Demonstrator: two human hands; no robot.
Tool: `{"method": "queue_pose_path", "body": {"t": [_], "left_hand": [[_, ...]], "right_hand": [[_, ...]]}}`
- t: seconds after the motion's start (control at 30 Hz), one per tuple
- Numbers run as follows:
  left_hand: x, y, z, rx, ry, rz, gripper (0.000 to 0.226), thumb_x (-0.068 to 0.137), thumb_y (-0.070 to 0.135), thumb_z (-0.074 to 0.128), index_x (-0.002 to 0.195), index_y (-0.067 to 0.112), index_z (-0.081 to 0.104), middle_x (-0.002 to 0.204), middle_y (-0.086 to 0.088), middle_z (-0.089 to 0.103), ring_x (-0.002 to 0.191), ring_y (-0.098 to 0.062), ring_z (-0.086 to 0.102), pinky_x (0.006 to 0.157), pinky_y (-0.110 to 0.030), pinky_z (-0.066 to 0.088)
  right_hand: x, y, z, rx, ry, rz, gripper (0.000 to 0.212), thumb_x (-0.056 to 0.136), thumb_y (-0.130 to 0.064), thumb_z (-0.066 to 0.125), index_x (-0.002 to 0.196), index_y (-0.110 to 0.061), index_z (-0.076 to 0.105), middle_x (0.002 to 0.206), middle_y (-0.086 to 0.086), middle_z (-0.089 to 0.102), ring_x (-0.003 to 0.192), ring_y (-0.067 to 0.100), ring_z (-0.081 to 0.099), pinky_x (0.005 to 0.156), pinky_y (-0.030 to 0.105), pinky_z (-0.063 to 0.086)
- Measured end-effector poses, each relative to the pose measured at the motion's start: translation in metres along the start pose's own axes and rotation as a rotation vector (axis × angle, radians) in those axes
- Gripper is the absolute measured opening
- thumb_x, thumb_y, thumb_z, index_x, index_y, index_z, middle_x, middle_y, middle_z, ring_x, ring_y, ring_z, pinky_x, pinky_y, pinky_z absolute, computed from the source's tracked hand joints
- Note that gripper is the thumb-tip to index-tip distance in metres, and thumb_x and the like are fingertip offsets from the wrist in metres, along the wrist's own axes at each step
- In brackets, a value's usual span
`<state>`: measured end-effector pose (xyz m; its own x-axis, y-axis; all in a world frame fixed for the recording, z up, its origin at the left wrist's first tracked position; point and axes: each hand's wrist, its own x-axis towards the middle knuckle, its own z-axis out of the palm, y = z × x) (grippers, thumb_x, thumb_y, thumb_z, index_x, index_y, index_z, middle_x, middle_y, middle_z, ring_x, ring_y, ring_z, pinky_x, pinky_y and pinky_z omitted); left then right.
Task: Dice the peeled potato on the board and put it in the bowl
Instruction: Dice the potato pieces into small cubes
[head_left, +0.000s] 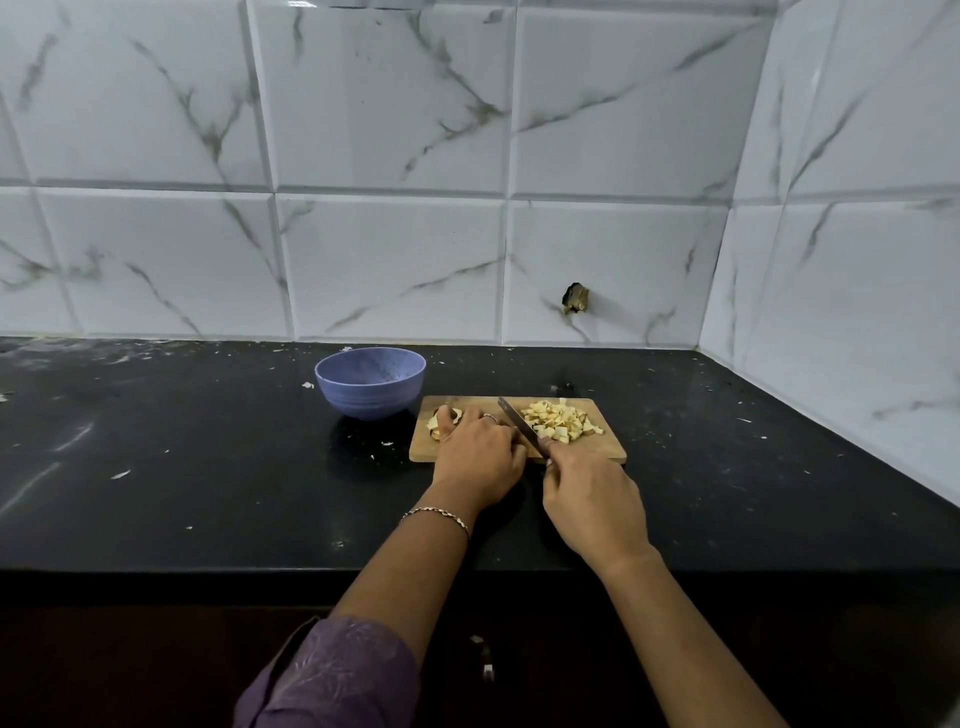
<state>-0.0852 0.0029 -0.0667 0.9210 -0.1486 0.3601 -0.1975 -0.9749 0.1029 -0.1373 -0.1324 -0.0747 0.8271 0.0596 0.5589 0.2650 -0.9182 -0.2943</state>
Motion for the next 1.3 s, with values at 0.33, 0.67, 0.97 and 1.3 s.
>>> {"method": "queue_pose_path", "body": {"t": [0.33, 0.67, 0.97, 1.3], "left_hand": [[0.003, -0.002, 0.003, 0.011, 0.0, 0.003, 0.04, 0.097, 0.038, 0.036, 0.113, 0.023, 0.07, 0.121, 0.002, 0.064, 0.126, -0.019, 0.041, 0.114, -0.057, 0.008], [0.002, 0.0, 0.003, 0.035, 0.011, 0.015, 0.039, 0.098, 0.036, 0.035, 0.106, 0.022, 0.07, 0.118, 0.002, 0.066, 0.123, -0.021, 0.042, 0.112, -0.057, 0.015], [0.002, 0.002, 0.004, 0.037, 0.005, 0.001, 0.041, 0.1, 0.037, 0.034, 0.111, 0.02, 0.068, 0.121, 0.0, 0.064, 0.126, -0.021, 0.04, 0.112, -0.057, 0.009], [0.004, -0.001, 0.007, -0.012, -0.014, 0.065, 0.039, 0.101, 0.03, 0.03, 0.12, 0.02, 0.063, 0.131, 0.001, 0.059, 0.126, -0.021, 0.039, 0.109, -0.056, 0.007]], "right_hand": [[-0.001, -0.002, -0.001, 0.005, -0.024, -0.02, 0.036, 0.101, -0.026, 0.048, 0.136, -0.029, 0.055, 0.097, -0.007, 0.07, 0.084, 0.007, 0.065, 0.069, 0.023, 0.052], [0.004, -0.01, -0.001, -0.034, -0.099, -0.06, 0.032, 0.099, -0.017, 0.049, 0.13, -0.024, 0.058, 0.102, -0.002, 0.068, 0.093, 0.016, 0.065, 0.074, 0.029, 0.051], [0.003, -0.01, -0.002, -0.052, -0.098, -0.062, 0.027, 0.099, -0.016, 0.05, 0.123, -0.025, 0.059, 0.099, -0.002, 0.068, 0.09, 0.016, 0.065, 0.073, 0.03, 0.052], [-0.003, -0.007, 0.002, -0.1, -0.011, 0.017, 0.026, 0.099, -0.011, 0.049, 0.12, -0.023, 0.056, 0.096, -0.004, 0.065, 0.086, 0.016, 0.064, 0.065, 0.027, 0.045]]}}
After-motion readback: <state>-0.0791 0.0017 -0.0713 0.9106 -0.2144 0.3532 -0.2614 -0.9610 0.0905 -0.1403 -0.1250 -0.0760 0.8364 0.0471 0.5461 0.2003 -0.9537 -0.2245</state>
